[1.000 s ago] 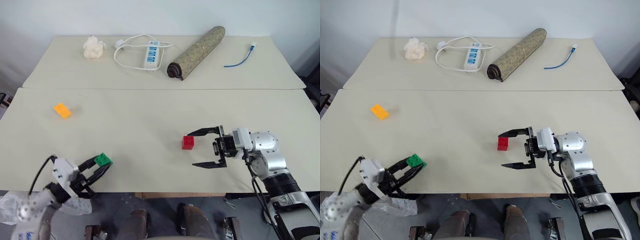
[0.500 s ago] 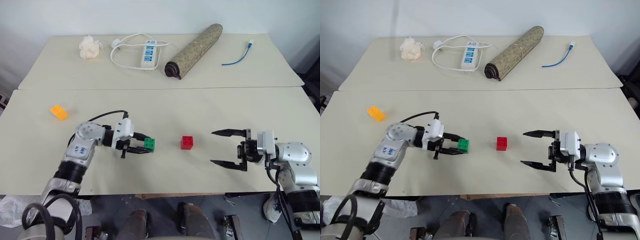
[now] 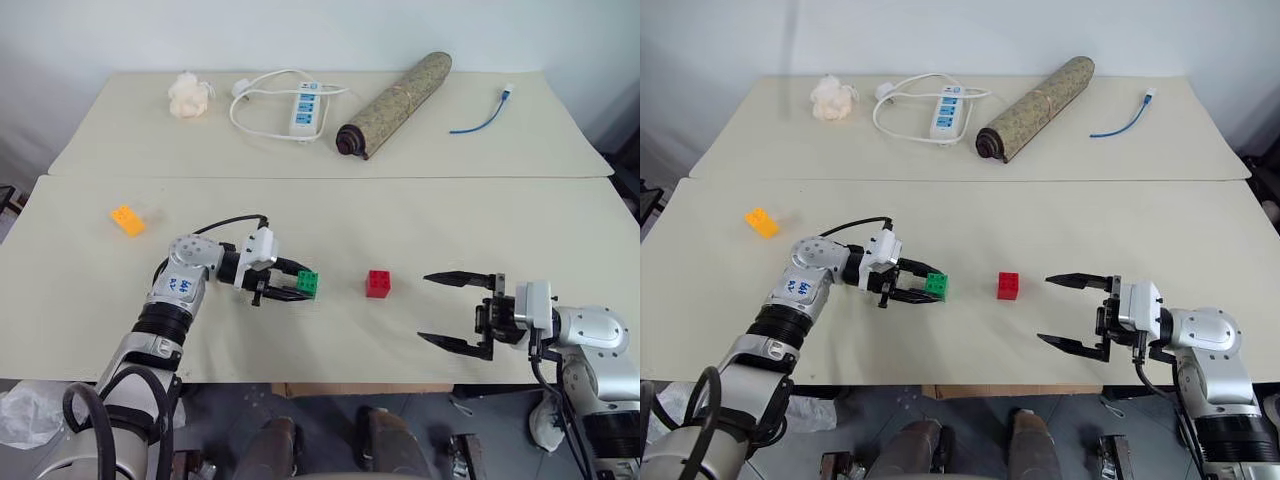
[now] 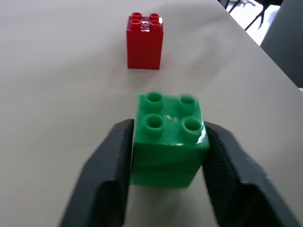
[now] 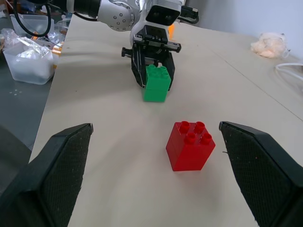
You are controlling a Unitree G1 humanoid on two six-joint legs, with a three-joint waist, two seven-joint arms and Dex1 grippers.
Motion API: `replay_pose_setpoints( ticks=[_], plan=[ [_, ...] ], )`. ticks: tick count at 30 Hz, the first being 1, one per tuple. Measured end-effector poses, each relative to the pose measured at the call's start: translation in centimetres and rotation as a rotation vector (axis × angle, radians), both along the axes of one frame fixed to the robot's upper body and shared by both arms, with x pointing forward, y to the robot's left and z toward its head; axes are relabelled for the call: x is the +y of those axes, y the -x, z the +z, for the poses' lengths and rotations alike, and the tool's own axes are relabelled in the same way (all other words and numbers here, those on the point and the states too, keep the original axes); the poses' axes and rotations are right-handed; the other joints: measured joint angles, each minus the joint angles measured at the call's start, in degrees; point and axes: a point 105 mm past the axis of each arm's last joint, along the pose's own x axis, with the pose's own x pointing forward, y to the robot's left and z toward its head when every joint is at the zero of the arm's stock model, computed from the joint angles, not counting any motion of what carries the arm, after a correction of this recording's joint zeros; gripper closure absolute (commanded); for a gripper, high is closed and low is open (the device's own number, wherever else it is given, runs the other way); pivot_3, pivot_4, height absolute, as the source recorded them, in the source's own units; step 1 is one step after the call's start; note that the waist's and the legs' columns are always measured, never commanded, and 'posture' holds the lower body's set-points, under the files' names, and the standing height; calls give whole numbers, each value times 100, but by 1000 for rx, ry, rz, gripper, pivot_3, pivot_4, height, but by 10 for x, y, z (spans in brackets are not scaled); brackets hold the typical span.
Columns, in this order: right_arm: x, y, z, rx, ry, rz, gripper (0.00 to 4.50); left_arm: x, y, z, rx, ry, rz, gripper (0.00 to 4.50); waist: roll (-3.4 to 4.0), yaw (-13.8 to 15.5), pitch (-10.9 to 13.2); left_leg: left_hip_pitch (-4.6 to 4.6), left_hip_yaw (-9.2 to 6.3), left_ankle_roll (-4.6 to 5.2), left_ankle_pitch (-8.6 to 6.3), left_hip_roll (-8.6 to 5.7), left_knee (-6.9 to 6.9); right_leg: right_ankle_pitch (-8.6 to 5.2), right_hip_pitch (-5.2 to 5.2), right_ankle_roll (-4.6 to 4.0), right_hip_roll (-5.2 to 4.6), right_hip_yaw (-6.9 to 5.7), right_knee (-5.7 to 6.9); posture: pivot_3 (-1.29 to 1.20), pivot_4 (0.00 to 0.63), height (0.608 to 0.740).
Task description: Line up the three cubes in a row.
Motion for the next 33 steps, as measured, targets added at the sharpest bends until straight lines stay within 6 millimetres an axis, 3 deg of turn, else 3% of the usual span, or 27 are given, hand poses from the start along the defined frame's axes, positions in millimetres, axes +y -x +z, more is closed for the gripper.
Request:
replay_pose_setpoints(
  ticks=[3,4,7,11,15,17,18,19,21,23,24,26,28,30,33],
  plan=[
    [6,-3,2,-12,-18,24,0,5,-10,14,-58,82,87,519,0,2,0,0,-2,0,0,0,2,0,0,0,-4,-1,0,0,150,740],
    [8,-2,2,-8,-21,33,0,8,-10,17,-67,94,96,519,0,2,0,0,-3,0,0,0,1,0,0,0,-4,-2,2,0,150,740],
    [13,-2,-2,17,-30,58,0,29,5,23,-82,108,95,519,0,-42,0,-2,-2,-2,-2,4,-6,0,-3,0,-19,5,0,0,150,740],
    [25,-6,1,22,-58,104,0,68,37,27,-63,105,179,20,0,-169,2,-1,-11,-9,-4,21,-10,-1,-2,-3,-20,26,-6,0,150,740],
    [38,-12,11,17,-96,159,0,113,51,51,-139,211,466,20,5,-151,5,3,-24,-16,-5,25,-9,-6,2,-12,-21,40,-16,0,150,740],
    [47,-15,17,23,-144,176,0,142,57,58,-187,286,674,20,6,-140,4,4,-26,-17,-6,24,-10,-8,3,-15,-22,40,-15,0,150,740],
    [55,-20,24,32,-195,178,0,168,66,57,-212,355,849,20,7,-143,4,5,-25,-17,-7,23,-13,-8,3,-15,-22,42,-11,0,150,740],
    [60,-23,29,39,-241,170,0,193,75,51,-223,409,1020,20,7,-156,4,5,-24,-18,-8,24,-16,-8,2,-15,-22,43,-10,0,150,740],
    [63,-27,33,50,-282,153,0,222,91,38,-217,458,1228,20,4,-143,4,5,-26,-19,-9,24,-21,-8,3,-15,-20,38,-13,0,150,740],
    [69,-31,38,40,-313,139,0,250,122,19,-236,491,1449,20,3,-138,4,4,-23,-14,-13,20,-23,-8,4,-15,-22,40,-18,0,150,740],
    [72,-33,42,28,-330,133,0,262,147,5,-234,502,1580,20,3,-137,3,5,-20,-7,-17,16,-23,-8,6,-14,-26,42,-19,0,150,740],
    [72,-34,45,18,-342,124,0,272,182,-18,-190,533,1762,20,-6,-128,0,5,-19,1,-23,13,-22,-7,10,-13,-30,43,-31,0,150,740],
    [73,-34,46,14,-339,126,0,279,202,-29,-173,558,1899,20,-24,-10,2,5,-31,-1,-23,14,-18,-7,18,-14,-31,32,-53,0,150,740],
    [75,-35,47,4,-330,133,0,280,208,-30,-191,576,1963,20,-25,69,2,6,-37,-2,-24,12,-14,-7,25,-13,-33,28,-53,0,150,740],
    [76,-33,47,-10,-310,155,0,272,199,-30,-201,606,1977,20,-26,73,1,16,-34,-3,-23,12,-15,-3,33,-14,-33,33,-51,0,150,740]
  ],
)
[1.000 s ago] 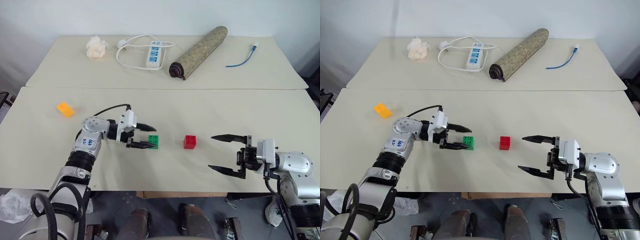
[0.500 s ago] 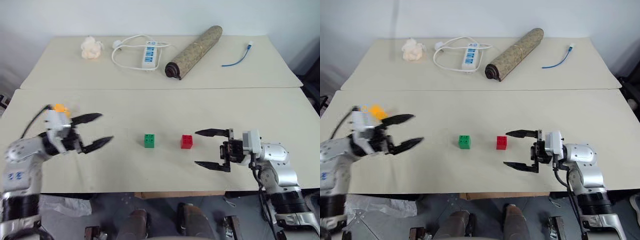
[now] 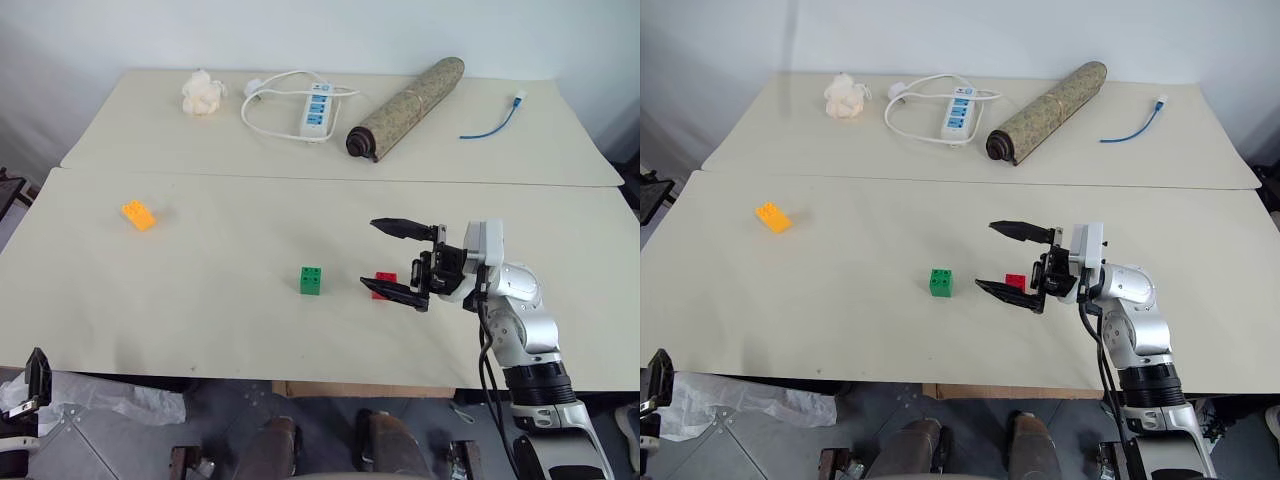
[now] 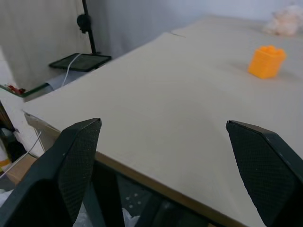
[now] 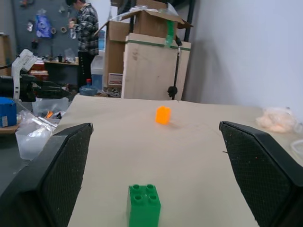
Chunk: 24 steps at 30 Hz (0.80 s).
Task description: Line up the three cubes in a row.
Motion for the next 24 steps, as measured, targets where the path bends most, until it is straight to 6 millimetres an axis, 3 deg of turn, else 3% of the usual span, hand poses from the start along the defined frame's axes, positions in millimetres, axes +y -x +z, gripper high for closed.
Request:
replay_pose_setpoints(
  ticks=[3,6,12,14,19,24],
  plan=[
    [1,3,-2,-26,26,24,0,-24,-31,2,-13,12,-64,20,-2,-36,-1,0,-1,-3,-1,2,-1,0,-3,0,4,0,5,0,150,740],
    [0,4,-5,-53,46,28,0,-42,-68,26,-84,9,-110,20,-3,-70,-2,-1,2,-6,0,2,-1,0,-9,0,8,4,15,0,150,740],
    [-4,-1,-8,-67,47,-16,0,-57,-137,75,-92,-39,-110,20,-2,-91,-3,-1,21,-13,9,1,-1,0,-29,0,24,-4,53,0,150,740],
    [-4,-2,-8,-65,44,-28,0,-61,-155,76,-84,3,-92,20,-2,-102,-3,-2,25,-12,9,2,-1,0,-30,0,27,-11,51,0,150,740],
    [-4,-1,-12,-44,38,-41,0,-54,-189,51,45,97,13,20,-3,-97,-2,-7,26,-14,11,4,-1,0,-36,0,34,-24,49,0,150,740],
    [-2,2,-9,-50,36,-43,0,-51,-215,54,64,138,85,20,-4,-59,-3,-7,22,-19,13,3,5,1,-34,2,33,-30,50,0,150,740]
  ],
)
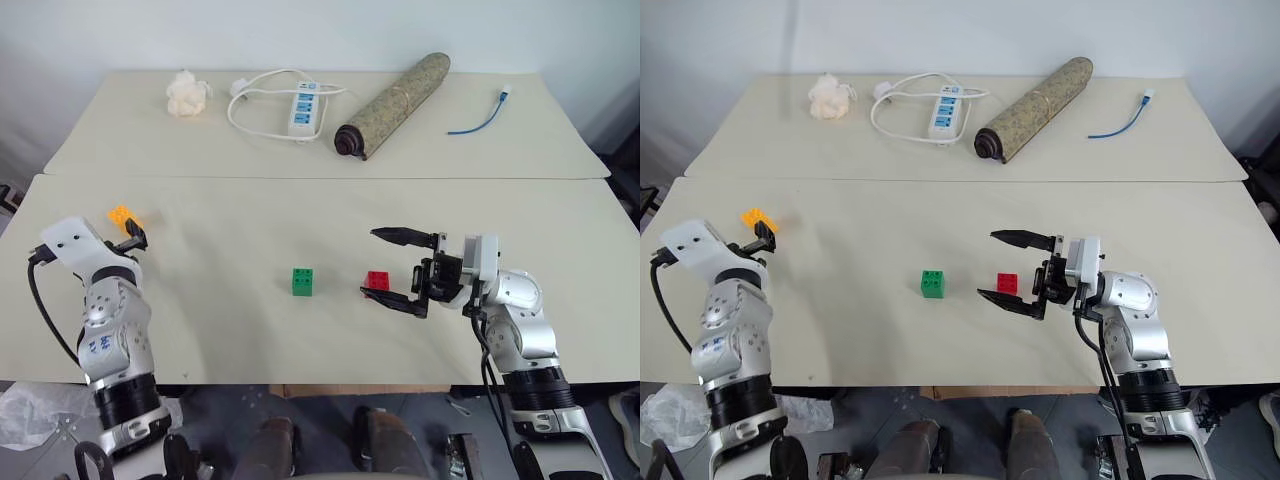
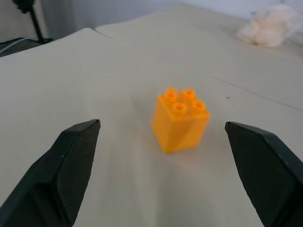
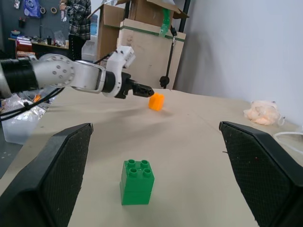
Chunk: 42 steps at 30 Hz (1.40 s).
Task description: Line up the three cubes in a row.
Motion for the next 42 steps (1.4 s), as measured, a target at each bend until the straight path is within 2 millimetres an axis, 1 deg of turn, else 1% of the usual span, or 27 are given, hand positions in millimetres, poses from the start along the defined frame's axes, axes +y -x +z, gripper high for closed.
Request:
replay_pose_setpoints(
  ticks=[2,6,12,15,17,18,22,23,27,30,33,35,36,37,38,39,40,41,42],
  plan=[
    [0,1,0,3,-1,-3,0,-1,-8,1,3,0,8,20,0,-2,0,0,1,1,0,-4,0,0,0,1,0,1,3,0,150,740],
    [0,3,-1,10,-4,-8,0,-3,-22,-4,39,3,7,20,-1,-7,0,-1,1,1,0,-5,-1,1,-1,2,-1,-1,1,0,150,740],
    [-1,4,-3,21,-4,-13,0,2,-29,-10,78,3,37,20,-1,-16,0,0,2,-1,1,-2,0,1,-1,2,-1,-1,2,0,150,740],
    [-1,5,-6,20,-2,-11,0,1,-32,-10,65,14,25,590,-1,-15,0,-1,2,-1,1,-2,0,1,-1,2,-3,-1,1,0,150,740],
    [-2,6,-8,25,-1,-11,0,0,-34,-7,44,15,16,1235,-1,-15,0,-1,2,-1,1,-3,0,1,-1,2,-3,-1,1,0,150,740],
    [-2,6,-8,26,0,-10,0,0,-34,-6,40,16,16,1490,-1,-13,0,-1,2,-1,1,-4,0,1,-1,2,-4,-2,2,0,150,740],
    [-3,6,-9,16,-2,-12,0,0,-34,-6,38,17,15,2791,-1,-15,0,-1,2,-1,1,-3,1,1,-1,3,-4,-1,2,0,150,740],
    [-3,6,-10,18,-2,-14,0,0,-34,-6,35,19,15,3035,-1,-15,0,-1,2,-1,1,-3,2,1,-1,3,-3,-1,2,0,150,740],
    [-5,6,-12,18,-2,-22,0,-1,-32,-7,17,31,-30,3039,-1,-15,0,-1,2,-1,1,-4,1,1,0,3,-8,-1,3,0,150,740],
    [-6,6,-14,19,1,-28,0,0,-23,-8,8,-5,-126,3039,-1,-28,0,0,2,-1,1,0,0,1,-1,2,-9,0,1,0,150,740],
    [-7,5,-14,22,3,-37,0,1,-8,-5,18,-106,-268,3039,-1,-70,0,-1,3,-3,1,6,-2,1,-2,2,-8,1,0,0,150,740],
    [-12,5,-15,23,12,-60,0,8,6,3,23,-188,-371,3039,0,-133,0,-1,1,-5,0,10,-5,-1,-3,-1,-7,3,-1,0,150,740],
    [-16,5,-15,26,18,-75,0,9,14,10,12,-228,-455,3039,0,-149,0,-2,0,-5,0,11,-6,-2,-2,-3,-8,5,-3,0,150,740],
    [-23,5,-16,29,29,-99,0,4,23,23,-27,-287,-608,3039,1,-155,1,-2,-1,-4,0,10,-6,-3,-1,-5,-12,7,-6,0,150,740],
    [-26,5,-16,30,34,-107,0,-1,30,30,-31,-332,-722,3039,2,-151,1,-2,-6,-4,0,10,-6,-3,6,-6,-14,9,-11,0,150,740],
    [-28,6,-15,32,43,-107,0,-16,46,33,10,-398,-962,3039,4,-158,2,-1,-6,-4,-1,10,-7,-7,6,-12,-18,14,-14,0,150,740],
    [-31,8,-15,39,56,-109,0,-29,59,31,52,-430,-1157,3039,18,-155,6,0,-9,-2,-1,5,-10,-7,11,-13,-23,20,-15,0,150,740],
    [-35,9,-14,40,62,-117,0,-38,70,28,74,-440,-1305,3039,37,-145,12,2,-9,3,-2,-2,-10,-8,12,-15,-30,22,-23,0,150,740],
    [-38,8,-13,44,63,-125,0,-48,76,26,76,-444,-1429,3039,54,-131,17,3,-9,8,-1,-7,-10,-8,13,-15,-36,24,-28,0,150,740]
  ],
)
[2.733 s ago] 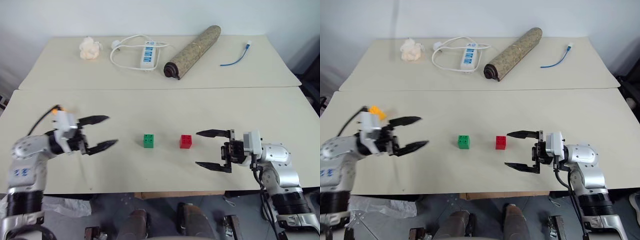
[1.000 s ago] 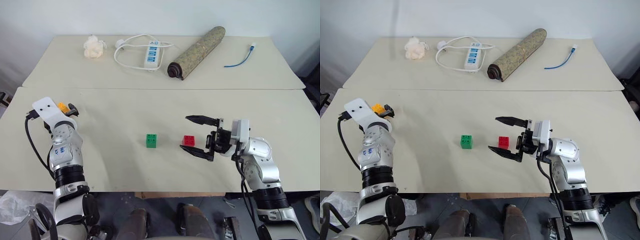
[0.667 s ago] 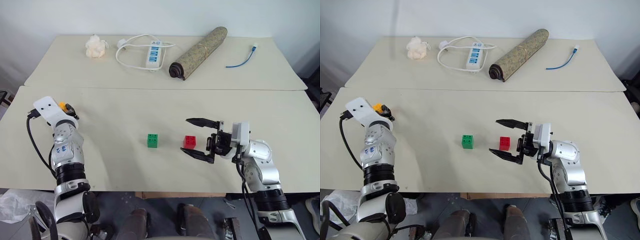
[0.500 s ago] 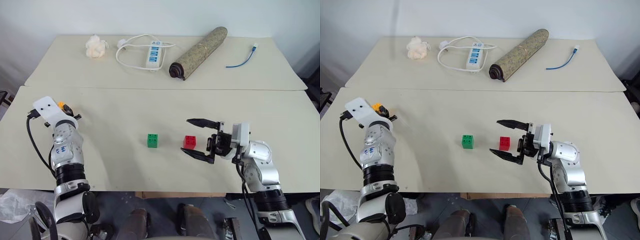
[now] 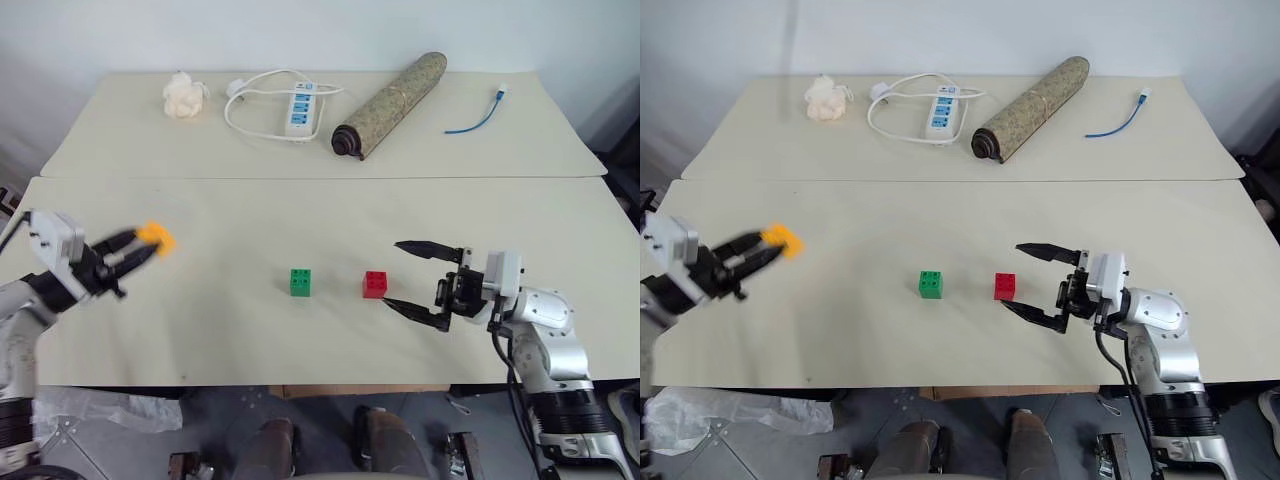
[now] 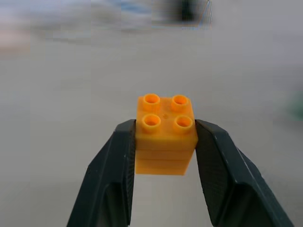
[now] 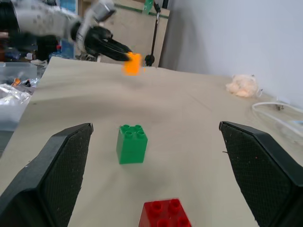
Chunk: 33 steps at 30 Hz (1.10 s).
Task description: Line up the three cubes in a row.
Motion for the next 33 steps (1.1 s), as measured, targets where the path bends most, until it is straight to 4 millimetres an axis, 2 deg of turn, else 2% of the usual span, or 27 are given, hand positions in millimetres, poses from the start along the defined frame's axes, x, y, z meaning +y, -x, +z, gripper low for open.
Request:
replay_pose_setpoints(
  ticks=[6,9,11,16,26,28,33],
  plan=[
    [-5,-6,11,-34,32,4,0,-40,-30,-4,-13,-78,-318,3039,5,103,6,0,8,-4,12,-3,0,4,-14,7,21,-23,29,0,150,740],
    [-7,-7,12,-36,49,3,0,-59,-41,-14,-8,-121,-415,3039,5,66,7,-5,27,7,8,-5,-3,4,-27,8,36,-22,52,0,150,740],
    [-9,-6,11,-32,55,-1,0,-68,-41,-23,8,-154,-474,3039,4,6,7,-10,33,16,4,-6,-3,4,-32,8,35,-23,52,0,150,740],
    [-15,4,3,4,64,-34,0,-75,-41,-44,44,-175,-519,3039,-5,-25,12,-12,36,25,-2,-7,0,5,-33,9,32,-28,47,0,150,740],
    [-12,11,4,10,66,-40,0,-73,-49,-44,13,-220,-514,3039,-5,-14,13,-10,35,24,-1,-6,33,9,-23,18,26,-23,61,0,150,740],
    [-12,11,4,17,69,-41,0,-72,-51,-43,13,-225,-509,2317,-6,-11,13,-10,35,24,-1,-7,35,9,-23,18,27,-23,63,0,150,740],
    [-12,11,4,19,74,-30,0,-69,-53,-44,25,-234,-495,869,-7,-13,14,-14,34,25,-1,-8,35,9,-25,18,27,-23,63,0,150,740]
  ],
)
